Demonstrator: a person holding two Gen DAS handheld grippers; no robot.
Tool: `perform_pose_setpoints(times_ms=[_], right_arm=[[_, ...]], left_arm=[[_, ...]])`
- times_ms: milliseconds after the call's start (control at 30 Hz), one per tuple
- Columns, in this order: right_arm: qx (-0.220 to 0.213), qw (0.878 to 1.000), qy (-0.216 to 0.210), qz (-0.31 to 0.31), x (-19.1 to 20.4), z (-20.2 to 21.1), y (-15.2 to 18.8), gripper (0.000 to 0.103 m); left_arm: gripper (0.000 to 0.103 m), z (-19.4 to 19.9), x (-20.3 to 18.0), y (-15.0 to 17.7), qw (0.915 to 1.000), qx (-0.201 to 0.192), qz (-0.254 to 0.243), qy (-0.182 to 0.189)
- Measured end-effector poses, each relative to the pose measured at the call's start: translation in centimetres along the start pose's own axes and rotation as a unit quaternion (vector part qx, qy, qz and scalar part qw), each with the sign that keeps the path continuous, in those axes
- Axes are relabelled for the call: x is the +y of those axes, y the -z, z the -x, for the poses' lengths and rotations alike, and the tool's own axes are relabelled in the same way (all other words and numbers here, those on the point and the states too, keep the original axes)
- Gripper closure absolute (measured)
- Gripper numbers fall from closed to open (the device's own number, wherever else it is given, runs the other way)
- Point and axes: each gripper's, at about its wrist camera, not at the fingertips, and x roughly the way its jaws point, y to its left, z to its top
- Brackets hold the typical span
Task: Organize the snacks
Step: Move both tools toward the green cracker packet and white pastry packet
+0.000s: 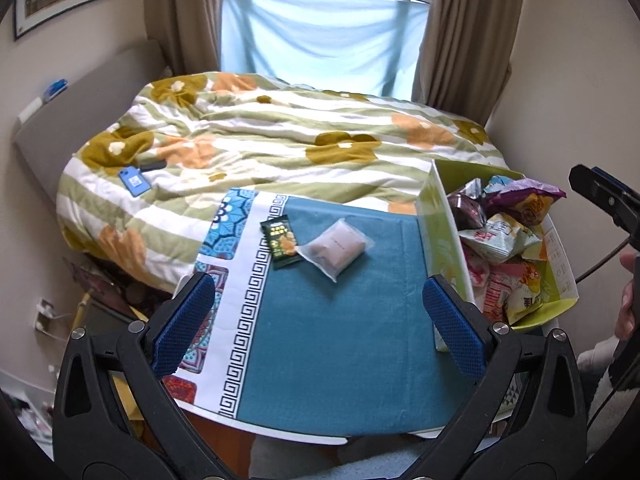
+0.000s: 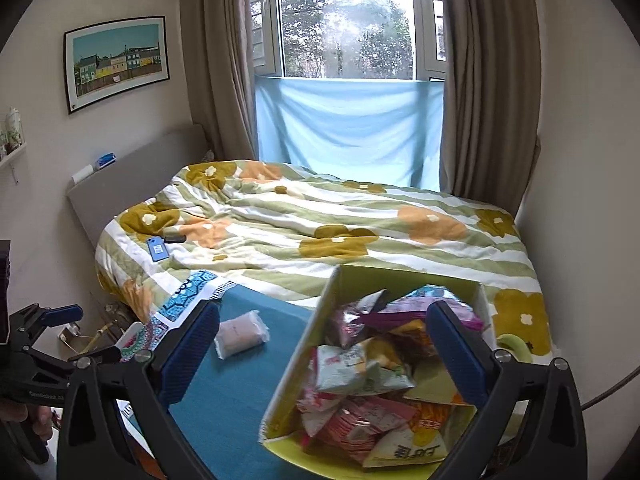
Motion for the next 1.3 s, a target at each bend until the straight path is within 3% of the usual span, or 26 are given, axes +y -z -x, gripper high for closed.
perform_pose_setpoints(times_ms=[333, 500, 667, 1000, 1300], right_arm=[[0.043, 0.998, -0.009, -0.038, 9.2, -6.3, 0.3, 0.000], [0.070, 0.994, 0.024, -0.077, 11.7, -10.5, 0.7, 0.000], [0.110, 0.982, 0.078, -0.134, 12.4, -14.9, 1.8, 0.000], [0.162, 0.949, 0.163, -0.214, 11.4, -23.2, 6.5, 0.000], [0.183, 0.929, 0.193, -0.256, 9.1, -25.4, 9.0, 0.000]], left_arm=[[0.000, -4.6, 9.2, -3.8, 0.9992, 0.028, -0.011, 0.025], [0.000, -9.1, 11.8, -5.8, 0.9975, 0.051, -0.023, 0.041], [0.000, -16.0, 13.4, -7.1, 0.9942, 0.089, -0.019, 0.059], [0.000, -31.0, 10.3, -5.9, 0.9817, 0.166, -0.058, 0.073], [0.000, -36.3, 7.9, -3.3, 0.9724, 0.193, -0.126, 0.036]])
